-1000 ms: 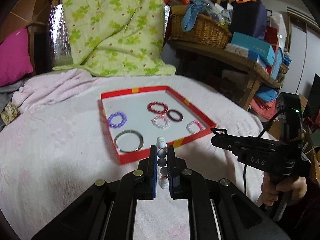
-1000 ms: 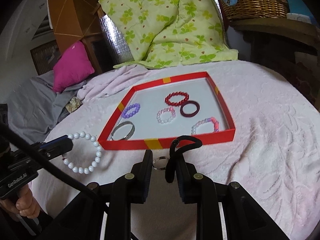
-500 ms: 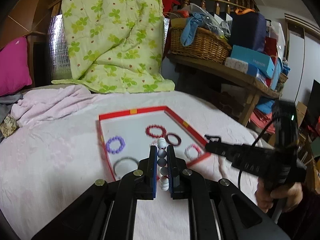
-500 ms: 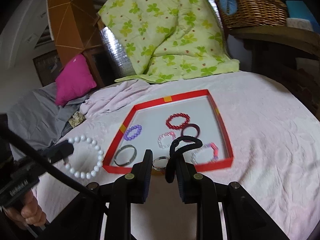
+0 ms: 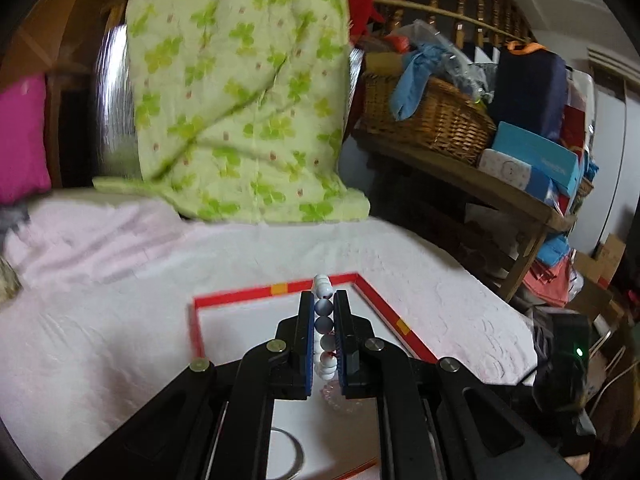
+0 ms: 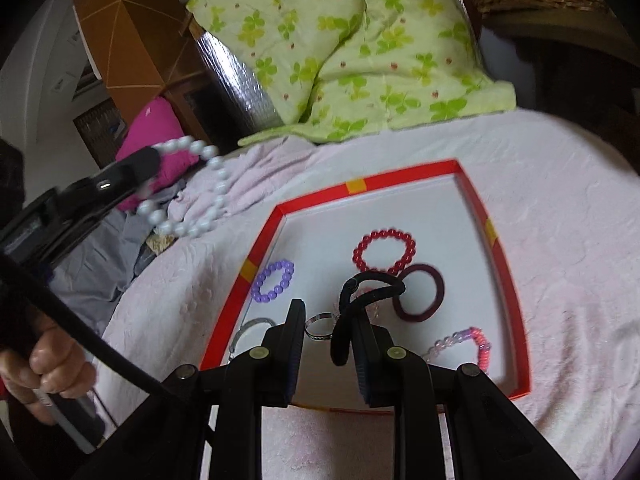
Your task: Organize jewelry
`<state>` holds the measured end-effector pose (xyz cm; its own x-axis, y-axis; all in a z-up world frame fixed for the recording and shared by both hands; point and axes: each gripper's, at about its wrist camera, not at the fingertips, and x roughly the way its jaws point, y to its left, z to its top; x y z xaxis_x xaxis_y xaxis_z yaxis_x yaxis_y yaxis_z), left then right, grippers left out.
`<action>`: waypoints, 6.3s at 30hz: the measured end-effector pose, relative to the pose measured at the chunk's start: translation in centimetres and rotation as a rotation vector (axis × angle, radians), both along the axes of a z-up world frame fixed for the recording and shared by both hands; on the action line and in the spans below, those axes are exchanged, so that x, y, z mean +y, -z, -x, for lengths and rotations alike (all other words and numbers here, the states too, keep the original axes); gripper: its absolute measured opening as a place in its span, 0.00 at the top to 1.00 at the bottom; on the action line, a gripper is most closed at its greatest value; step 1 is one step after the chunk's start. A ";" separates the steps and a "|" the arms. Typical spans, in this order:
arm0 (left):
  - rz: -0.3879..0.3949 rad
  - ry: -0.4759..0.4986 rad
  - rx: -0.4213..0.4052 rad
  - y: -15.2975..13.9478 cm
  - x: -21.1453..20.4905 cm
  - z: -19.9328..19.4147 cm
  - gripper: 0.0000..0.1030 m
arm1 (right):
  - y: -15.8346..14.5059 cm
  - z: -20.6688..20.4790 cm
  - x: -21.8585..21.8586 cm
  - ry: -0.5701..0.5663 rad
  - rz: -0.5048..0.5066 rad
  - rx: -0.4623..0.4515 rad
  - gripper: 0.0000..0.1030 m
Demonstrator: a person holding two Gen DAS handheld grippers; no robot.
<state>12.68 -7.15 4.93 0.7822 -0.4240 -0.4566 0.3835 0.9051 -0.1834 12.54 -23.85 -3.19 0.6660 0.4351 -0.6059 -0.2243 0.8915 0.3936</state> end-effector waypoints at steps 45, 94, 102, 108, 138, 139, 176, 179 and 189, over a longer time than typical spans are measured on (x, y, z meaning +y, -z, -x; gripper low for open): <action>-0.160 -0.037 0.240 8.7 -3.0 -5.4 0.91 | 2.7 -0.5 0.1 0.008 0.071 0.097 0.73; -0.448 -0.279 0.059 3.9 -2.0 1.9 0.28 | -2.4 3.8 -1.9 0.079 0.067 -0.025 0.50; -0.458 -0.311 0.054 2.8 -0.7 5.2 0.26 | -3.5 5.6 -2.3 0.105 0.109 -0.064 0.50; -0.453 -0.347 0.056 2.4 0.5 7.6 0.26 | -4.3 7.3 -1.8 0.118 0.176 -0.095 0.49; -0.384 -0.390 0.065 2.2 2.8 16.4 0.26 | -5.1 16.5 -0.4 0.161 0.270 -0.171 0.36; -0.385 -0.390 0.064 2.2 2.9 16.5 0.26 | -5.0 16.4 -0.3 0.162 0.269 -0.168 0.36; -0.373 -0.444 0.055 1.6 6.2 17.3 0.26 | -5.9 15.5 5.3 0.095 0.264 -0.221 0.36; -0.374 -0.442 0.053 1.6 6.2 17.4 0.26 | -5.9 15.5 5.3 0.098 0.265 -0.223 0.36; -0.385 -0.438 0.051 1.5 5.6 17.4 0.26 | -6.1 15.8 4.7 0.107 0.261 -0.226 0.36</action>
